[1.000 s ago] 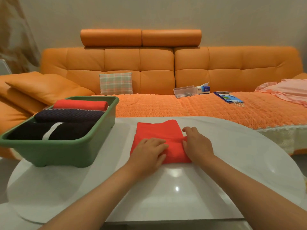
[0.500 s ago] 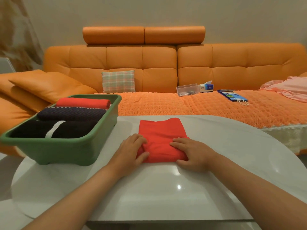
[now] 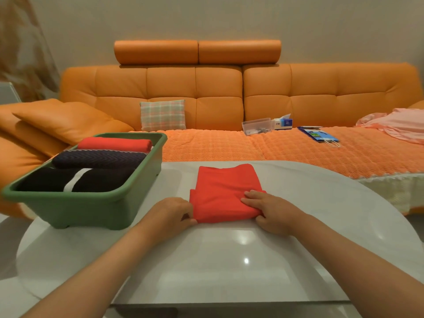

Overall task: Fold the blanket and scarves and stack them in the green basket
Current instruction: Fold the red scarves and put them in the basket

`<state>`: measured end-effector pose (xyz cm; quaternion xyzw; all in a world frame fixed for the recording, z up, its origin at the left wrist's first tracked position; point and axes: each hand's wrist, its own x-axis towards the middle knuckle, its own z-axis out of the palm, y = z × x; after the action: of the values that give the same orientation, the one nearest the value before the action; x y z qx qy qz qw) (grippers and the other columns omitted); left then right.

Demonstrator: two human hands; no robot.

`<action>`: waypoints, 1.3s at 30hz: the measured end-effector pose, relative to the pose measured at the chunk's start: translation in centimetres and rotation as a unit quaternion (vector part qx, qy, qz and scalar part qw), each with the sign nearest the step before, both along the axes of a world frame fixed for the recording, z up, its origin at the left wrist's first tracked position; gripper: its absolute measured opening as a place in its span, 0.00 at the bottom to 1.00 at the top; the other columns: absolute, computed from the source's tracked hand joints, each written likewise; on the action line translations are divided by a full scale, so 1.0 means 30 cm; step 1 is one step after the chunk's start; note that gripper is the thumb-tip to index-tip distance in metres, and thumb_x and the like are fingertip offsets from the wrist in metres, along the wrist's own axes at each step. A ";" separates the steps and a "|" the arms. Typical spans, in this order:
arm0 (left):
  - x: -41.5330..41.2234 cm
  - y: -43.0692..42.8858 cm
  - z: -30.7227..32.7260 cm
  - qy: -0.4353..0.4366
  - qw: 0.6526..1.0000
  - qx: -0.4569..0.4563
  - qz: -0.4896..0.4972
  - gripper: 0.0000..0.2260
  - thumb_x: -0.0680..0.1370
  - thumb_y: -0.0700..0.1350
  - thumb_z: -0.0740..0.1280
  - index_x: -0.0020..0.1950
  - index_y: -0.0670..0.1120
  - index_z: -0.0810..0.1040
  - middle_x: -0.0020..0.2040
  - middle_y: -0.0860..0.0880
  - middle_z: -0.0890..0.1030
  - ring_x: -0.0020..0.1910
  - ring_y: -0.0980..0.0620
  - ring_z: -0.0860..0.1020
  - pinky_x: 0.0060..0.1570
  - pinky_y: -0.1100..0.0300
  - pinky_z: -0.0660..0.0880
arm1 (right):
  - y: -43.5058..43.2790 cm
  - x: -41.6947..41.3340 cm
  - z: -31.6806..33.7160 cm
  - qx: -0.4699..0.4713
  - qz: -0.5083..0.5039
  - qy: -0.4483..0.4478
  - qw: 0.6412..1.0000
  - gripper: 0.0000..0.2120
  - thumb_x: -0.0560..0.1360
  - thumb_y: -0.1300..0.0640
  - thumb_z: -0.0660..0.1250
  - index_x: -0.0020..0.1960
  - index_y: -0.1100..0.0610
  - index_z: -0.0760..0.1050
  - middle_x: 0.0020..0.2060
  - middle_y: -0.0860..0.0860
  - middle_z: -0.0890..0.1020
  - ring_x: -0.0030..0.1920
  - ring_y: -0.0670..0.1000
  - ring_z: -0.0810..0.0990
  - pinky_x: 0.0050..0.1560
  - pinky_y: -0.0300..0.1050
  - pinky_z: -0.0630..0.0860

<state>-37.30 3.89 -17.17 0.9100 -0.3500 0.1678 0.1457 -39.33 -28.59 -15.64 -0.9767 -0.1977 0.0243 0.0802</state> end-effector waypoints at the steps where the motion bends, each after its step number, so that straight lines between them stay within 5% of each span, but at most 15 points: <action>1: -0.006 -0.019 0.008 -0.033 0.999 0.012 0.000 0.14 0.72 0.61 0.68 0.39 0.50 0.74 0.39 0.55 0.75 0.39 0.53 0.72 0.39 0.56 0.72 | 0.001 -0.002 -0.004 0.004 -0.004 -0.006 1.000 0.33 0.76 0.57 0.61 0.79 0.45 0.59 0.80 0.46 0.55 0.79 0.46 0.54 0.76 0.41 0.53; 4: -0.012 -0.096 0.035 -0.058 0.997 0.043 -0.005 0.23 0.70 0.65 0.67 0.55 0.50 0.74 0.57 0.52 0.75 0.54 0.51 0.73 0.53 0.57 0.73 | 0.002 -0.001 -0.011 0.015 -0.008 -0.032 0.999 0.32 0.74 0.57 0.63 0.78 0.46 0.64 0.76 0.50 0.58 0.76 0.48 0.58 0.74 0.41 0.58; 6: -0.010 -0.126 0.030 0.018 0.998 0.061 0.004 0.34 0.71 0.67 0.67 0.72 0.51 0.68 0.73 0.52 0.67 0.70 0.52 0.67 0.69 0.57 0.66 | 0.003 0.001 -0.010 0.024 -0.009 -0.032 0.999 0.31 0.74 0.55 0.63 0.77 0.47 0.66 0.73 0.50 0.62 0.74 0.48 0.62 0.72 0.41 0.61; 8: -0.003 -0.128 0.014 0.116 0.991 0.055 0.029 0.38 0.72 0.67 0.67 0.78 0.54 0.60 0.77 0.56 0.61 0.75 0.55 0.61 0.74 0.59 0.59 | 0.000 0.002 0.001 0.053 -0.014 -0.018 0.998 0.28 0.73 0.53 0.63 0.74 0.48 0.70 0.70 0.48 0.68 0.70 0.48 0.67 0.71 0.42 0.64; 11: 0.017 -0.114 0.010 0.152 0.988 -0.016 0.034 0.29 0.73 0.59 0.70 0.73 0.57 0.69 0.71 0.57 0.72 0.68 0.56 0.71 0.68 0.59 0.67 | -0.018 0.004 0.039 0.186 -0.070 -0.027 0.980 0.15 0.70 0.52 0.63 0.55 0.48 0.82 0.51 0.45 0.82 0.51 0.45 0.79 0.56 0.44 0.76; 14: 0.034 -0.117 0.044 0.168 0.973 -0.154 0.044 0.07 0.74 0.53 0.69 0.51 0.56 0.80 0.45 0.59 0.83 0.44 0.58 0.80 0.49 0.54 0.77 | -0.047 0.009 0.074 0.281 -0.132 -0.061 0.948 0.09 0.66 0.51 0.62 0.37 0.56 0.76 0.32 0.50 0.78 0.33 0.46 0.74 0.38 0.46 0.71; 18: 0.045 -0.132 0.061 0.320 0.904 -0.276 0.058 0.05 0.77 0.54 0.68 0.48 0.57 0.83 0.46 0.57 0.85 0.47 0.55 0.82 0.52 0.54 0.78 | -0.072 0.016 0.082 0.320 -0.190 -0.041 0.927 0.06 0.73 0.56 0.66 0.47 0.51 0.81 0.41 0.47 0.83 0.43 0.47 0.80 0.39 0.40 0.74; 23: 0.066 -0.150 0.045 0.341 0.906 -0.173 0.183 0.11 0.81 0.52 0.63 0.48 0.49 0.82 0.48 0.49 0.83 0.47 0.51 0.80 0.50 0.56 0.74 | -0.052 0.061 0.036 0.294 -0.269 -0.053 0.916 0.12 0.77 0.48 0.68 0.59 0.50 0.76 0.50 0.50 0.80 0.49 0.49 0.77 0.46 0.42 0.72; 27: 0.057 -0.178 0.054 0.189 0.937 -0.022 0.293 0.09 0.80 0.53 0.63 0.46 0.49 0.76 0.51 0.48 0.80 0.50 0.46 0.77 0.49 0.55 0.72 | 0.007 0.083 0.002 0.223 -0.267 -0.124 0.929 0.14 0.79 0.52 0.66 0.63 0.55 0.74 0.57 0.54 0.80 0.56 0.56 0.78 0.54 0.48 0.74; 29: 0.045 -0.198 0.054 0.080 0.944 -0.098 0.304 0.10 0.77 0.48 0.69 0.57 0.48 0.76 0.53 0.47 0.78 0.54 0.44 0.76 0.54 0.51 0.73 | 0.026 0.096 0.000 0.129 -0.256 -0.196 0.938 0.13 0.78 0.59 0.66 0.62 0.56 0.75 0.59 0.55 0.76 0.53 0.58 0.78 0.50 0.52 0.76; 32: 0.059 -0.207 0.049 -0.051 0.965 -0.186 0.178 0.11 0.73 0.37 0.70 0.53 0.47 0.78 0.47 0.48 0.77 0.47 0.45 0.76 0.48 0.49 0.75 | 0.040 0.119 0.006 0.021 -0.151 -0.305 0.940 0.12 0.67 0.71 0.68 0.46 0.58 0.81 0.45 0.56 0.80 0.39 0.60 0.78 0.37 0.51 0.73; 35: 0.045 -0.183 0.032 -0.054 0.991 -0.121 0.008 0.04 0.75 0.44 0.68 0.50 0.48 0.79 0.46 0.52 0.78 0.45 0.50 0.76 0.44 0.53 0.76 | 0.058 0.101 0.006 -0.002 -0.050 -0.265 0.963 0.11 0.72 0.60 0.59 0.42 0.56 0.80 0.37 0.53 0.80 0.35 0.60 0.78 0.35 0.49 0.71; 37: 0.041 -0.157 0.000 -0.024 0.998 -0.051 -0.013 0.15 0.74 0.55 0.67 0.57 0.50 0.80 0.53 0.53 0.80 0.52 0.52 0.77 0.48 0.56 0.77 | 0.041 0.076 -0.002 0.008 -0.038 -0.177 0.983 0.20 0.75 0.46 0.52 0.50 0.53 0.81 0.45 0.50 0.83 0.44 0.57 0.81 0.42 0.50 0.75; 39: 0.056 -0.126 -0.030 -0.024 0.999 -0.028 0.009 0.23 0.73 0.58 0.66 0.64 0.48 0.79 0.60 0.50 0.82 0.55 0.50 0.80 0.51 0.56 0.79 | 0.004 0.063 -0.005 -0.002 -0.014 -0.123 0.992 0.25 0.75 0.39 0.57 0.65 0.50 0.77 0.62 0.47 0.80 0.61 0.52 0.78 0.58 0.48 0.75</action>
<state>-35.63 0.11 -18.07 0.9043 -0.3408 0.2008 0.1606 -37.43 -28.47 -15.78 -0.9751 -0.1920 -0.0969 0.0538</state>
